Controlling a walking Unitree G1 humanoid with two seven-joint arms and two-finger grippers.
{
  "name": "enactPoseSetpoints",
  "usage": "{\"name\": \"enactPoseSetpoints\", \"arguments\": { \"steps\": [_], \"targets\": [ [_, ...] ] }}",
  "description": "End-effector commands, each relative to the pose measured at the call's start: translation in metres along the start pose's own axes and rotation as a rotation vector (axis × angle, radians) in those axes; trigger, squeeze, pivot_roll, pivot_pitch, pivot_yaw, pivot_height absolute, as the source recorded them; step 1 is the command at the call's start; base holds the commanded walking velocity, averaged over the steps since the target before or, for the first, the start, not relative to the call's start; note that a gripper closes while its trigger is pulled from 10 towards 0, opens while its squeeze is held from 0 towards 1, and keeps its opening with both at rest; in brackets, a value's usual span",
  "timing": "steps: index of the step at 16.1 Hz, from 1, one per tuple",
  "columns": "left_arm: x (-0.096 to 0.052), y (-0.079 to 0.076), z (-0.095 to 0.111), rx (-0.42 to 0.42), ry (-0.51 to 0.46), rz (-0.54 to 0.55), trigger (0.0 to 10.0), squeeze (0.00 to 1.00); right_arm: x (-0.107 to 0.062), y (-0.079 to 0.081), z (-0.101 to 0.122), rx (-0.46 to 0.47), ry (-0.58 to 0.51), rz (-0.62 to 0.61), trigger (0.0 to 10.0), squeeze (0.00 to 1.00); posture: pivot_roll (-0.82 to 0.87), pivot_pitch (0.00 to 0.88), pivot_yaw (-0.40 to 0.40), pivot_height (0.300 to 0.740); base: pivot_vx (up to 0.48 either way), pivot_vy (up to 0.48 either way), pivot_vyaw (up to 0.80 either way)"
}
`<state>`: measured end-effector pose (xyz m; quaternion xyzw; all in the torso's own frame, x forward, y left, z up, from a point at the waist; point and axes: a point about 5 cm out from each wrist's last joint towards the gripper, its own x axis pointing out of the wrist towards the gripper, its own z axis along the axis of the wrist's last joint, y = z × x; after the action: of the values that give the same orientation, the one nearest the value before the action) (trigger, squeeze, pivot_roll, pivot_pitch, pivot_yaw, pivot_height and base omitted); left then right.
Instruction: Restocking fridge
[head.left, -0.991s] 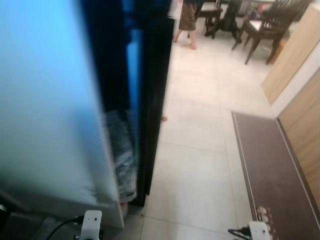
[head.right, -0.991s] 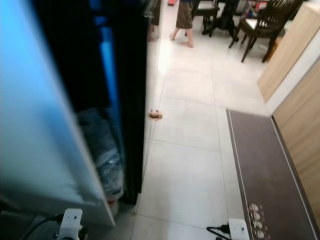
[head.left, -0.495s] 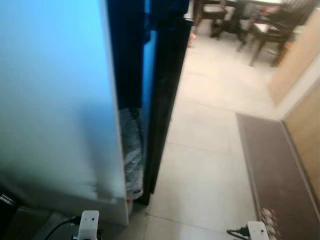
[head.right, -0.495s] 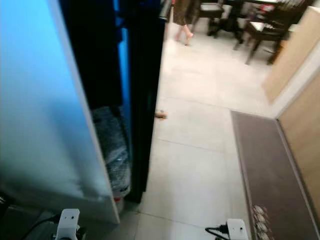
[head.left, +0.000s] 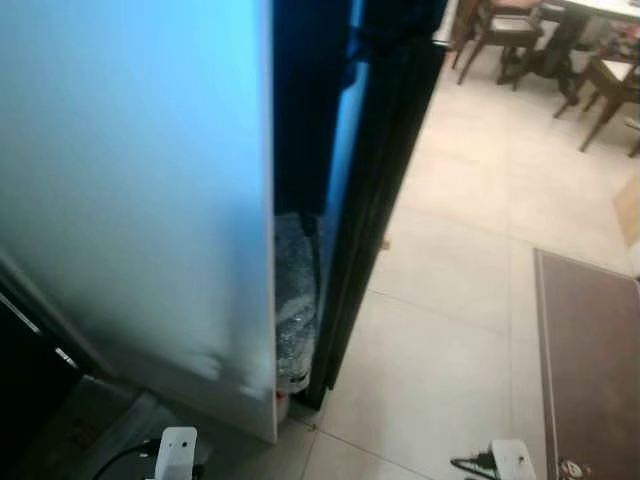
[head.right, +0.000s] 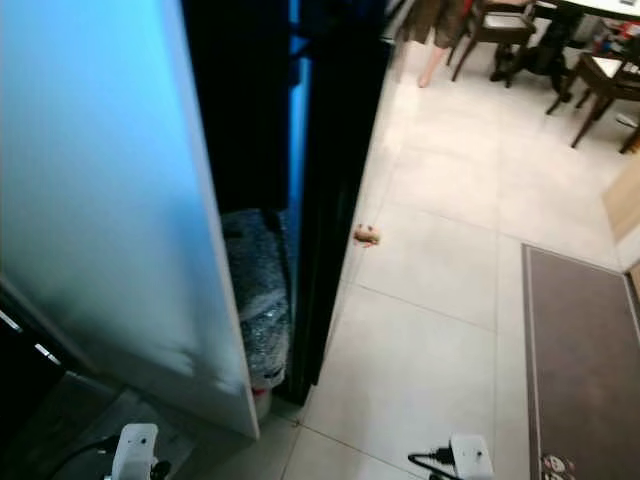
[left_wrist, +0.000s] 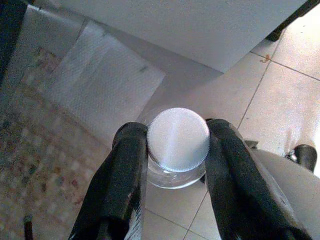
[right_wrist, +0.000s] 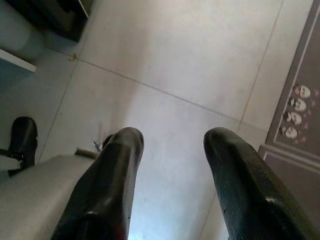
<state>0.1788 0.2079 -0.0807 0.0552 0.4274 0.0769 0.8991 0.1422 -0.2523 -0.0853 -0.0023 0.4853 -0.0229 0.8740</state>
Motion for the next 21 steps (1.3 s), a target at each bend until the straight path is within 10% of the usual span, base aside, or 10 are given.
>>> {"name": "enactPoseSetpoints", "arguments": {
  "steps": [1, 21],
  "targets": [
    [-0.0006, -0.0007, -0.0034, -0.003, 0.015, -0.003, 10.0, 0.00, -0.0016, -0.0050, -0.0029, 0.004, 0.013, -0.014, 10.0, 0.00, 0.02, 0.033, -0.089, 0.740, 0.000, 0.000, 0.00],
    [-0.0015, 0.0022, -0.0088, 0.014, 0.042, 0.003, 10.0, 0.00, -0.0013, -0.0040, -0.0018, 0.009, -0.001, -0.018, 10.0, 0.00, 0.02, 0.032, -0.083, 0.740, 0.130, 0.000, 0.26]
  ]
}}
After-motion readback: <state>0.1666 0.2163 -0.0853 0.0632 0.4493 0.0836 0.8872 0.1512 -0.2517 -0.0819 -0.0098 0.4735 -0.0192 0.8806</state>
